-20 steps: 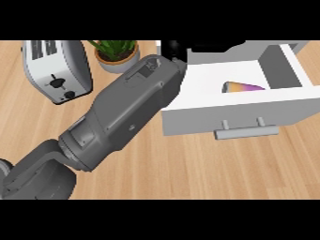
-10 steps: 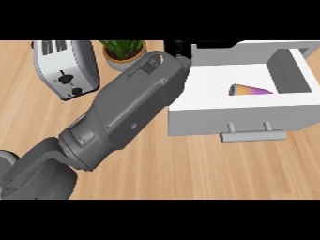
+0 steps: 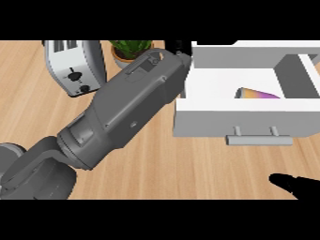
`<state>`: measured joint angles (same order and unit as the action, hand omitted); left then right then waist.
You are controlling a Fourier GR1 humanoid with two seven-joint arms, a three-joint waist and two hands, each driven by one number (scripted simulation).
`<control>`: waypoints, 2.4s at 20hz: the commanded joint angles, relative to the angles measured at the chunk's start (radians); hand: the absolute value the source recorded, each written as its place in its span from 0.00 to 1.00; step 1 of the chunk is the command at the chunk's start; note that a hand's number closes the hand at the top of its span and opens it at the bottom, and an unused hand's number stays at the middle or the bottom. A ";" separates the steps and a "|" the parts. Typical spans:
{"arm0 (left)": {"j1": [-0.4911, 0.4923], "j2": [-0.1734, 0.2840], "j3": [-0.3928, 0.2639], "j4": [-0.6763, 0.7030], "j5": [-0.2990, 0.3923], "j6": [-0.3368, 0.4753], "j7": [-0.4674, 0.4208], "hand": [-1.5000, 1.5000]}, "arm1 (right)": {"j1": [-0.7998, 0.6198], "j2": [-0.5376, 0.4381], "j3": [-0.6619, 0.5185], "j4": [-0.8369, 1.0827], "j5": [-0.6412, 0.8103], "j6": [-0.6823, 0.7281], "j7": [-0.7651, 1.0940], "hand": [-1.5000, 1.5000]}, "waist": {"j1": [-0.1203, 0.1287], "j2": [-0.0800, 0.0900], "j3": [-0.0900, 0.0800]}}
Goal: Pick up the can, place it into the drawer and close the drawer
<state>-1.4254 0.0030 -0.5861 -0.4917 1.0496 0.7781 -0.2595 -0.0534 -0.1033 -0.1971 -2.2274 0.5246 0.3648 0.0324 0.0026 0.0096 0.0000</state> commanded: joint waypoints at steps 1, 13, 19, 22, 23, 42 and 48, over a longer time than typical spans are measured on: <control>-0.056 0.041 0.023 0.023 -0.009 -0.015 0.085 0.00 | -0.107 -0.006 0.076 0.157 0.168 -0.094 -0.053 0.00 | 0.008 -0.002 0.001; 0.028 0.125 0.003 -0.124 -0.083 0.032 0.157 0.00 | -0.358 -0.073 0.234 0.595 0.471 -0.218 -0.120 0.00 | 0.026 -0.012 0.000; 0.109 0.175 -0.004 -0.198 -0.123 0.035 0.161 0.00 | -0.485 -0.034 0.248 0.917 0.614 -0.404 -0.124 0.00 | 0.037 -0.006 0.000; 0.147 0.237 -0.003 -0.273 -0.129 0.034 0.201 0.00 | -0.533 -0.043 0.213 1.063 0.641 -0.476 -0.133 0.00 | 0.045 -0.008 0.000; 0.162 0.267 0.000 -0.291 -0.136 0.024 0.208 0.00 | -0.514 -0.019 0.230 1.097 0.656 -0.516 -0.139 0.00 | 0.041 -0.008 0.001; 0.278 0.395 0.006 -0.551 -0.210 0.078 0.346 0.00 | -0.844 -0.063 0.066 1.741 0.745 -0.943 -0.190 0.00 | 0.060 0.006 0.002; 0.299 0.413 -0.002 -0.603 -0.233 0.073 0.374 0.00 | -0.962 -0.067 0.032 1.867 0.762 -1.036 -0.167 0.00 | 0.075 0.012 0.002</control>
<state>-1.1383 0.4088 -0.5750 -1.0641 0.8344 0.8436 0.0879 -0.9627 -0.1758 -0.1391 -0.4432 1.2865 -0.6062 -0.1468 0.0728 0.0126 -0.0047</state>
